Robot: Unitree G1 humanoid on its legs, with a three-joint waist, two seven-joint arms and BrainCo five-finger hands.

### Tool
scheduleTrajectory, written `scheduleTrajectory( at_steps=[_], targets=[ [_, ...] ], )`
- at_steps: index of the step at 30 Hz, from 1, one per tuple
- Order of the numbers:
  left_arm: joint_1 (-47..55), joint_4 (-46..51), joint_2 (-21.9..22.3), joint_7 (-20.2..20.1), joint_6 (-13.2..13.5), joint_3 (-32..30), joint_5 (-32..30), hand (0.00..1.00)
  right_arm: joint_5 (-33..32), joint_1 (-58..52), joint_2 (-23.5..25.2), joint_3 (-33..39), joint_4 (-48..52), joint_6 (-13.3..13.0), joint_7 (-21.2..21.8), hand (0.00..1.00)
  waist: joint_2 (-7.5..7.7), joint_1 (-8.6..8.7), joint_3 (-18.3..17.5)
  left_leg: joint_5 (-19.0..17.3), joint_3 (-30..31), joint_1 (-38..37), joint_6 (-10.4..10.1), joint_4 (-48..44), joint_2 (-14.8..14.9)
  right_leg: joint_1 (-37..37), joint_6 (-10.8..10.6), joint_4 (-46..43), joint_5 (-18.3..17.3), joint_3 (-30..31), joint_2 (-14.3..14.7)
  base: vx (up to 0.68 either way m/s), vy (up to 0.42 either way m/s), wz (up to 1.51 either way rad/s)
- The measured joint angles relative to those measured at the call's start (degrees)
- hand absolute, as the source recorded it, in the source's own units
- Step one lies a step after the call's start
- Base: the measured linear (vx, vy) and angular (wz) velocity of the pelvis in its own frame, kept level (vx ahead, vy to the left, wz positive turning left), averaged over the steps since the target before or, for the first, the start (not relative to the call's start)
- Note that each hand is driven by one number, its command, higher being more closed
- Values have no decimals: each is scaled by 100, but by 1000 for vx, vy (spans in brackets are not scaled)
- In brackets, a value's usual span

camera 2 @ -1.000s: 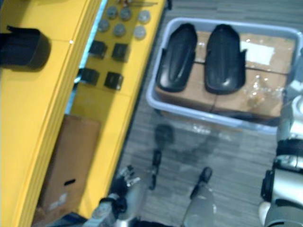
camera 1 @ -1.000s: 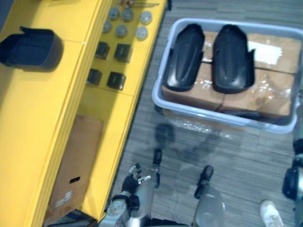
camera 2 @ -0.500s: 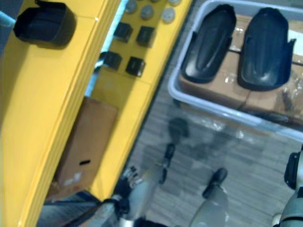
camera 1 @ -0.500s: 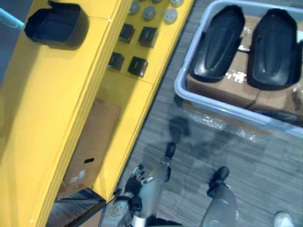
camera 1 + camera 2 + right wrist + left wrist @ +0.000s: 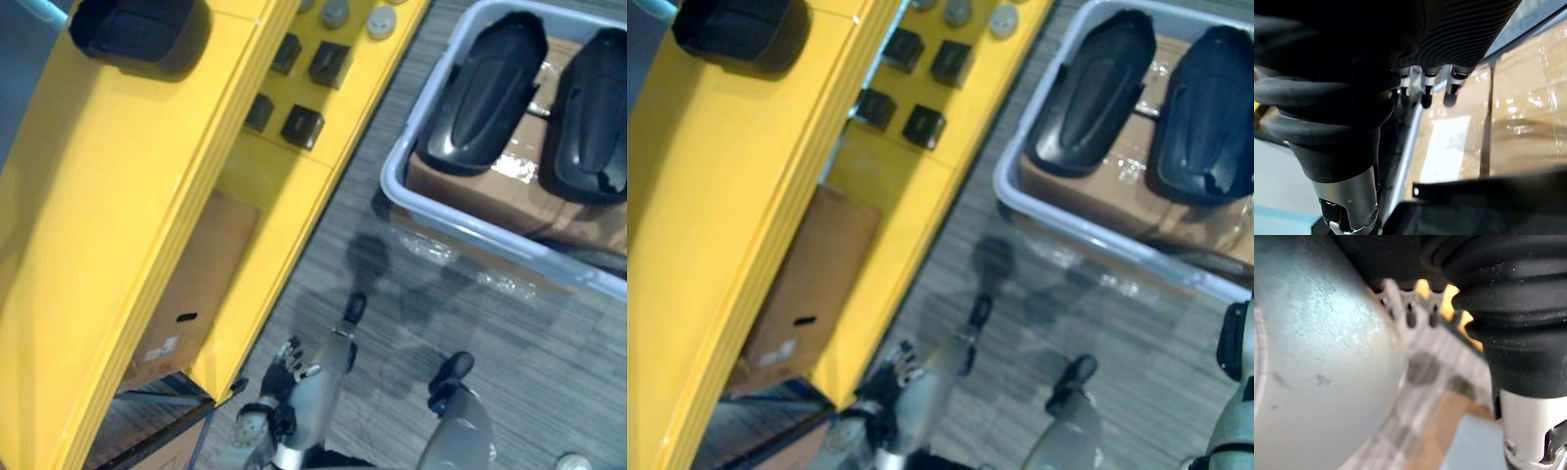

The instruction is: Walk over and take plastic housings, then place them on the shelf

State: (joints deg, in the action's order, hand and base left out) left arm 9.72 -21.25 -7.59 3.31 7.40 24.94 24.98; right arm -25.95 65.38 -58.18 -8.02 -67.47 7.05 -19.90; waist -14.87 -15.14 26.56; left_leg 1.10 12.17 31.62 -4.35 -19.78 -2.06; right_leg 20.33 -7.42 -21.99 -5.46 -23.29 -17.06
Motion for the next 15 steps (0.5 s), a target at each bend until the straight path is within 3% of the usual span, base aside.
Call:
scheduleTrajectory(
  at_steps=[7, 14, 15],
  targets=[
    [-33, -24, -37, 24, 9, 99, 212, 0, 15, -4, -1, 32, -480, 683, -149, 0, -55, -125, -40, 2, 11, 56, 0, 16, -1, 51, -31, -19, 10, -18, -2, 26, -3, 0],
    [-94, -78, -41, 42, 15, 267, 219, 0, 214, -2, -147, 82, -507, 1036, -571, 0, -187, -303, -137, -3, 94, 156, -3, 14, -16, 68, -38, -7, -23, -137, 0, 30, -3, 7],
    [-97, -89, -41, 42, 15, 279, 221, 0, 248, -2, -152, 132, -509, 1089, -619, 100, -200, -305, -147, -3, 134, 178, -3, 9, -39, 68, -39, -1, -48, -183, -17, 2, 8, 20]
  ],
)
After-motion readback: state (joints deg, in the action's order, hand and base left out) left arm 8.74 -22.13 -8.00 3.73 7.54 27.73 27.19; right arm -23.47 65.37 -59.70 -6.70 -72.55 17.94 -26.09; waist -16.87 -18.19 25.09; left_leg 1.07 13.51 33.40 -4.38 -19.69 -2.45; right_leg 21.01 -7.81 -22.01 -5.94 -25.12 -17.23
